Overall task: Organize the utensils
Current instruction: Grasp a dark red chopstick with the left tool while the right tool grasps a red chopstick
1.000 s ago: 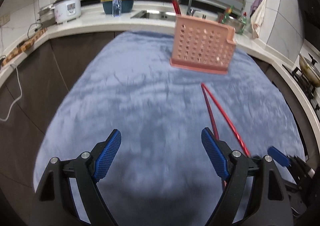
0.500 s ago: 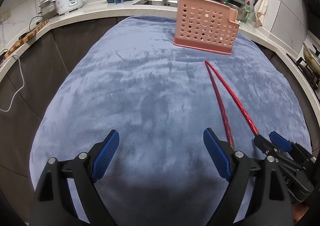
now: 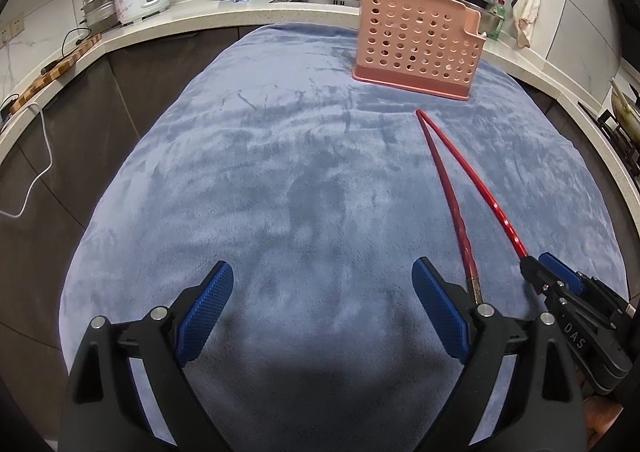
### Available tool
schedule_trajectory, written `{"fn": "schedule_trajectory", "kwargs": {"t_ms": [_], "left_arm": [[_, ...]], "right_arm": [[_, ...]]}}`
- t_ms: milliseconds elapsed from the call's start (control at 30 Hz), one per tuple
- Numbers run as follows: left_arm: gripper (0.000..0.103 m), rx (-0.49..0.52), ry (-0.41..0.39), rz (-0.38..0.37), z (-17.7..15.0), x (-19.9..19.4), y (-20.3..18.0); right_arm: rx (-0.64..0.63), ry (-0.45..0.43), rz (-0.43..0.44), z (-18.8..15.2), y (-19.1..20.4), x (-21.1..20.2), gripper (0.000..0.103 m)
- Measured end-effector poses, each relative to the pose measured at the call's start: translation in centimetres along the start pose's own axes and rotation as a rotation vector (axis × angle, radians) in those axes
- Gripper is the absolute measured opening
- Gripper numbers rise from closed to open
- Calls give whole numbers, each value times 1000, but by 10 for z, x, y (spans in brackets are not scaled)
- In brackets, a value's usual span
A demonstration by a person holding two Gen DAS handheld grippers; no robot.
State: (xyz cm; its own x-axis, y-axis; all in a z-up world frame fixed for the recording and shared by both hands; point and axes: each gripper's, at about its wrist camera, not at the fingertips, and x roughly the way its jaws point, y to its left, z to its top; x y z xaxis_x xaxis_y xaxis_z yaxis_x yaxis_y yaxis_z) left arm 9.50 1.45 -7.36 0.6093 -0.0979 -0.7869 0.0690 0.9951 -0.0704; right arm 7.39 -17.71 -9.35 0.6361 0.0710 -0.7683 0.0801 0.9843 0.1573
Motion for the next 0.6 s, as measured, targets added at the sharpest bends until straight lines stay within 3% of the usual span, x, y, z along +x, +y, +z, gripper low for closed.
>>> {"fn": "schedule_trajectory", "kwargs": {"t_ms": [33,67,333,600], "left_arm": [[87,2,2,-1,0,0,-1],[87,3,3,-2,-1,0,-2],[88,27,22,-37,-4,0,-13],[88,59,69,-137,-9,9,-41]], "right_arm": [[0,2,8,0,-1,0,15],[-5,8,20,0,0,0,11],[-26,9,24,-11,2,-9,8],[16,7,24,-21,-8,-26,8]]}}
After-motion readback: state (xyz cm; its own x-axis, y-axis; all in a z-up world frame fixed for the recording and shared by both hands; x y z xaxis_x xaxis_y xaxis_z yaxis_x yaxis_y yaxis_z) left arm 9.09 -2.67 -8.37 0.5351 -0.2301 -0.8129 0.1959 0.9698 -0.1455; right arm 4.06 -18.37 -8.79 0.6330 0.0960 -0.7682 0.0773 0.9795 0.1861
